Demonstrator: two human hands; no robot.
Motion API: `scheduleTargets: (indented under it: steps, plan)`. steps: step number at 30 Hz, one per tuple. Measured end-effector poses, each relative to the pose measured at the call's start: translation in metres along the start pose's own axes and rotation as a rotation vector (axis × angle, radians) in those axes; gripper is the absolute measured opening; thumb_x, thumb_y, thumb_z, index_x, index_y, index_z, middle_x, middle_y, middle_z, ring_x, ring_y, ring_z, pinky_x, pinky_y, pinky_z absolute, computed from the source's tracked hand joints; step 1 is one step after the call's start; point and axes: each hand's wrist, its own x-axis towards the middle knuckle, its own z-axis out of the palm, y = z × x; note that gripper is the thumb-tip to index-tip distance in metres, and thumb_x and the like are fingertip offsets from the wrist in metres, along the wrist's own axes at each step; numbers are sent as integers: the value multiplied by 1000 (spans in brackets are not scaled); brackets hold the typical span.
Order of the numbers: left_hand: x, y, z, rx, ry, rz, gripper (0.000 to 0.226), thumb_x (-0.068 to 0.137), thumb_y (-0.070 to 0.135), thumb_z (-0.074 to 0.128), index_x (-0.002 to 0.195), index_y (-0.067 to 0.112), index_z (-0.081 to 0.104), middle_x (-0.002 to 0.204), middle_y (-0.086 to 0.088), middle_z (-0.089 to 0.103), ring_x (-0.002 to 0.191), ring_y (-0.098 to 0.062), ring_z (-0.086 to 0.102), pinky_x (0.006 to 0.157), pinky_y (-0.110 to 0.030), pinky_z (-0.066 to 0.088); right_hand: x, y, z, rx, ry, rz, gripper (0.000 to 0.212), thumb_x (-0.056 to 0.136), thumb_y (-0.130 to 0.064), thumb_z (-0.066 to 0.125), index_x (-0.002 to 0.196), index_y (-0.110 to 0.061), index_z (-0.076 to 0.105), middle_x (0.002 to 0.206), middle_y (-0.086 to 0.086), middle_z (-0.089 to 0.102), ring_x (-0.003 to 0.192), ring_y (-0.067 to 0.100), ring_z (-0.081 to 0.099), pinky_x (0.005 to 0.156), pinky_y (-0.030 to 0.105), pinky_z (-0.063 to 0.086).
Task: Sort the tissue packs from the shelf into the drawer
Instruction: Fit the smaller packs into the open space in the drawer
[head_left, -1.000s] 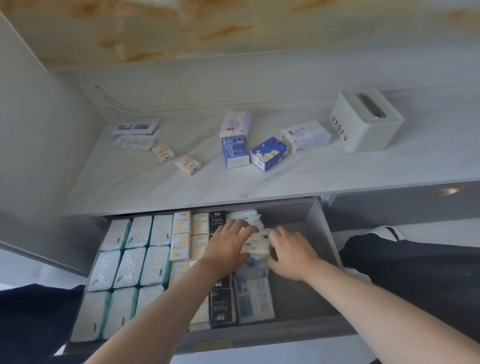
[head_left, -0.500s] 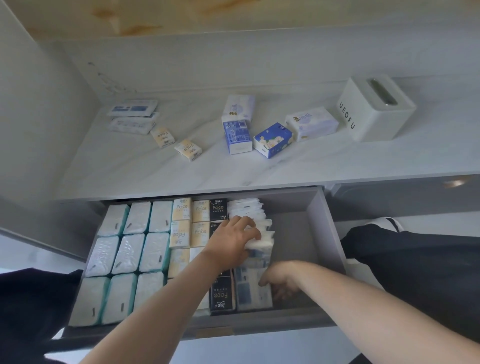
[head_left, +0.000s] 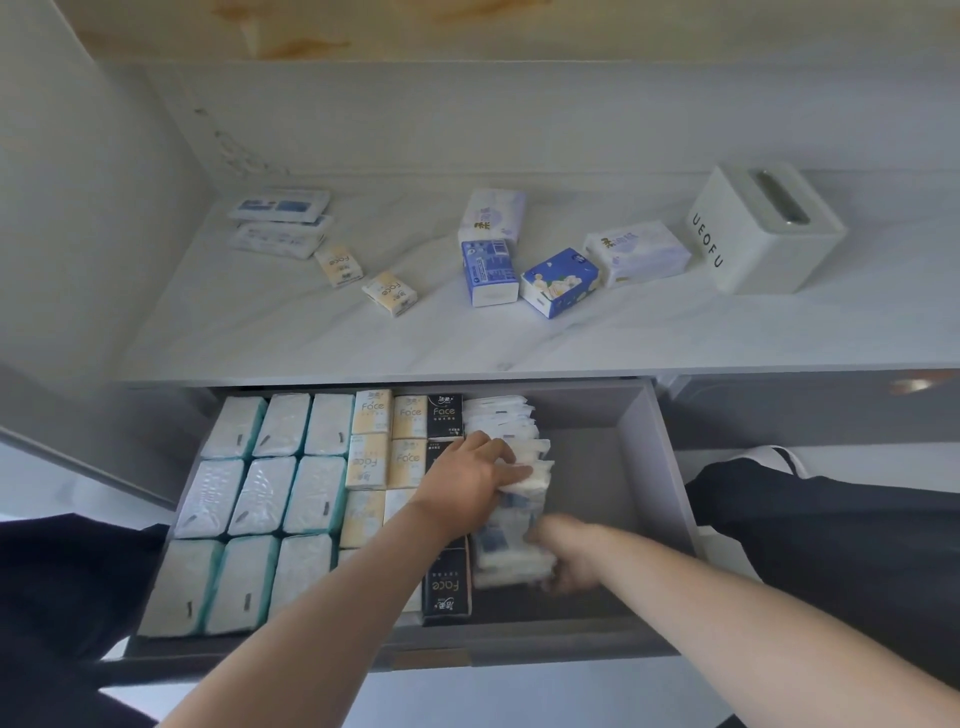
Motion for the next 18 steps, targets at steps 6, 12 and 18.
scheduleTargets:
  steps: [6,12,18]
  plan:
    - [-3,8,-7,42,-111,-37,49,94,50,44,141,37,49,141,5,41,131,-19,30,113,-38,25,-19,-16,-18,161,-76,-12,37,99,-14,28,95,-3,63,72,16,65,45,18,58,38,20,43]
    - [-14,13,1,294,-236,13,90,82,66,52,155,32,12,159,-7,9,145,-28,10,118,-43,17,-27,-16,-22,57,-33,-70,52,100,-29,20,118,-7,64,105,16,75,99,34,70,78,44,54]
    - [-14,22,-3,266,-226,-85,95,86,49,55,156,24,-4,162,-5,-2,149,-27,-1,122,-45,4,-31,-26,-24,42,369,-301,48,98,-15,31,144,-23,44,132,7,55,102,25,56,76,39,56]
